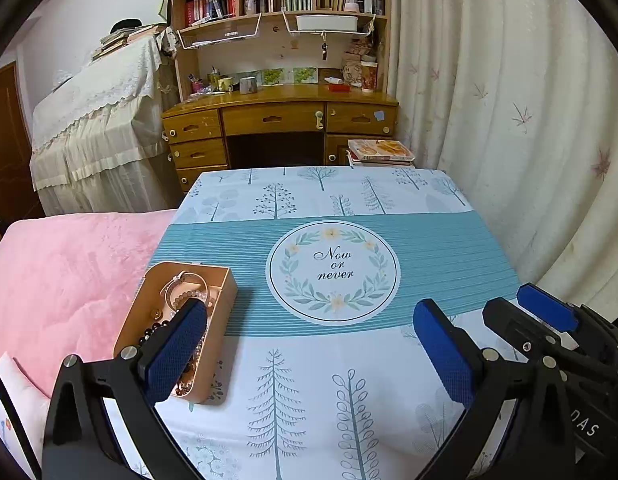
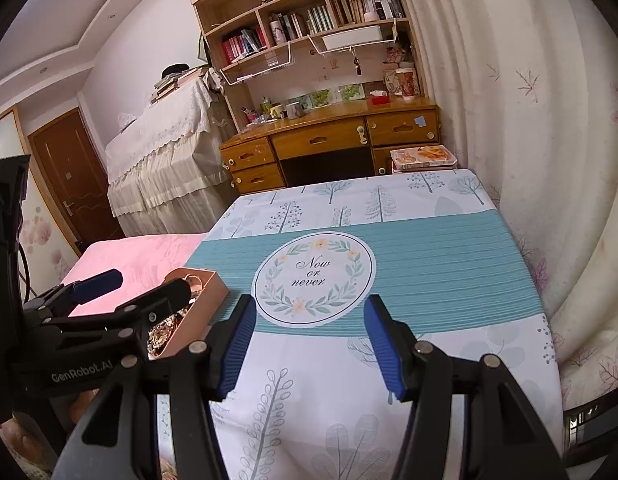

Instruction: Organize jewelry

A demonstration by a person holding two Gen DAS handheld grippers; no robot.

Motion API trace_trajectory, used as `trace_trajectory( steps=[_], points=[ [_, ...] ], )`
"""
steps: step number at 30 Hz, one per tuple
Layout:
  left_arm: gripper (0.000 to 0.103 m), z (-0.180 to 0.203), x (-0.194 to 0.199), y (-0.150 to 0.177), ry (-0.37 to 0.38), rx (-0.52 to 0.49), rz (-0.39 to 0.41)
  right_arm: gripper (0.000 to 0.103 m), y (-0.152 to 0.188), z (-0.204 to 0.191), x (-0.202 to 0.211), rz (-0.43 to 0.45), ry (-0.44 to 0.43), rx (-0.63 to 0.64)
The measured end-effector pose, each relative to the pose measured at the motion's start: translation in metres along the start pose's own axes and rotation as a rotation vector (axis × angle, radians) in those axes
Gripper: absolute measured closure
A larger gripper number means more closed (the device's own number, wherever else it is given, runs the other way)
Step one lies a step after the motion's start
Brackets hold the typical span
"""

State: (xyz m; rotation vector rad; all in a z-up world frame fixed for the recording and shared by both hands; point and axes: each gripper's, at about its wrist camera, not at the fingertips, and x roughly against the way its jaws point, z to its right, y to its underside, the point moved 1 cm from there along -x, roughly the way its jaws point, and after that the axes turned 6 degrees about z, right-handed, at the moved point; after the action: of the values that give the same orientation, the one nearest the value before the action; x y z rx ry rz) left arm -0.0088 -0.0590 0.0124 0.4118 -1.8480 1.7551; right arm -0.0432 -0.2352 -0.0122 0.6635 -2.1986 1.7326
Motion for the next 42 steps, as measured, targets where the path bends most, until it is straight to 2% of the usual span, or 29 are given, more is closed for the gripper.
trace_trajectory(
  steps=[42],
  points=[
    [0.001,-0.0026,-0.0021,0.0041,-0.006,0.014,-0.019,0.046,0.0005,-0.0002,0.0003,-0.006,-0.002,-0.004]
  ],
)
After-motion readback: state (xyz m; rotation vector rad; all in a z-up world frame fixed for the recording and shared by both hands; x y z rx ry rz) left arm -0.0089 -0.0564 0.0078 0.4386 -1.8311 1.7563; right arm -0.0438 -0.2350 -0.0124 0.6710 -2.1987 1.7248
